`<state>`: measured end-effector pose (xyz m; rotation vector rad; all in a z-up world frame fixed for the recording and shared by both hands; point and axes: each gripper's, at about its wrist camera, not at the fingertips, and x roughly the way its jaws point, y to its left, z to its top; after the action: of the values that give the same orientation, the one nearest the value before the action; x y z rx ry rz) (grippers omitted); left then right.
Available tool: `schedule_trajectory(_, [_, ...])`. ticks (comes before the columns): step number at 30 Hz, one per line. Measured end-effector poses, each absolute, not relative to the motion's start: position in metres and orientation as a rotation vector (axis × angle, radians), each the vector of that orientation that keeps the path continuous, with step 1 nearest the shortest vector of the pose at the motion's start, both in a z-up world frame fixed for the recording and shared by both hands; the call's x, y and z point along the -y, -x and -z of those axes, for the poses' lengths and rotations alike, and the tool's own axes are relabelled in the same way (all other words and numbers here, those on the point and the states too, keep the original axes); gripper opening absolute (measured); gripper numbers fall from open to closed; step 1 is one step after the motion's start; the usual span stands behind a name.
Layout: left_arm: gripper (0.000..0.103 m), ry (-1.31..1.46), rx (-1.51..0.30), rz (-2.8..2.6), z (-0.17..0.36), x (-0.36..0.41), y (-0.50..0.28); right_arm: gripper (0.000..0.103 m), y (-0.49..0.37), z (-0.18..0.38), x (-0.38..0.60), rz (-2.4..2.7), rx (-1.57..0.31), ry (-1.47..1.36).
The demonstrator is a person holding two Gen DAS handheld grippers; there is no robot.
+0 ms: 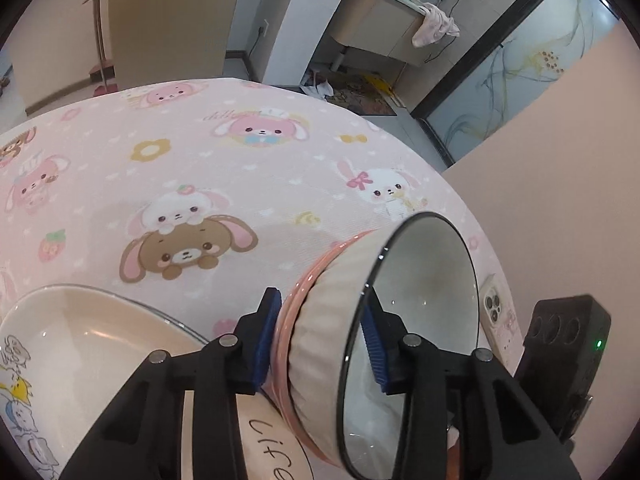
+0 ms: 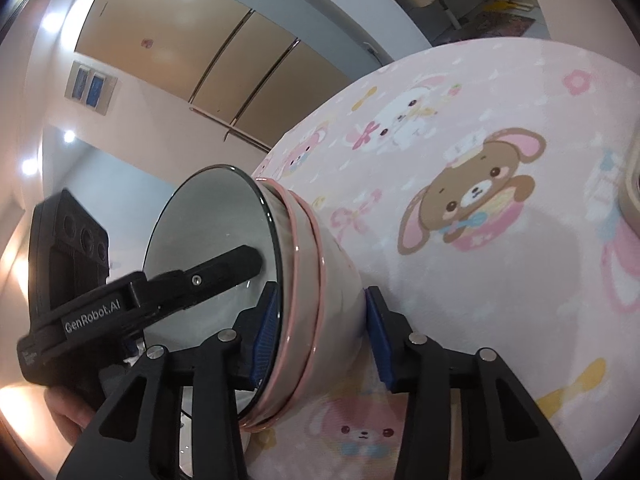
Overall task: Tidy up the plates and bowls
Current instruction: 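Lift the bowl stack with both tools and carry it over the 'Life' plate stack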
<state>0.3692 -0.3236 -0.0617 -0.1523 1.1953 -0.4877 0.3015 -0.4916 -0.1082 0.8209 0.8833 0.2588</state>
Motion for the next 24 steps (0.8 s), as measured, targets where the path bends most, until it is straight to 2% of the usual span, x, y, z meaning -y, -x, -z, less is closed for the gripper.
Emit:
schedule_trajectory(10, [0.040, 0.161, -1.189, 0.441, 0.051, 0.324, -0.359, 0.042, -0.303, 0.097, 0.492, -0.213, -0.940, -0.861])
schedule_trajectory(24, [0.040, 0.205, -1.100, 0.405, -0.019, 0.279, -0.333, 0.042, -0.296, 0.030, 0.456, -0.254, -0.908, -0.817])
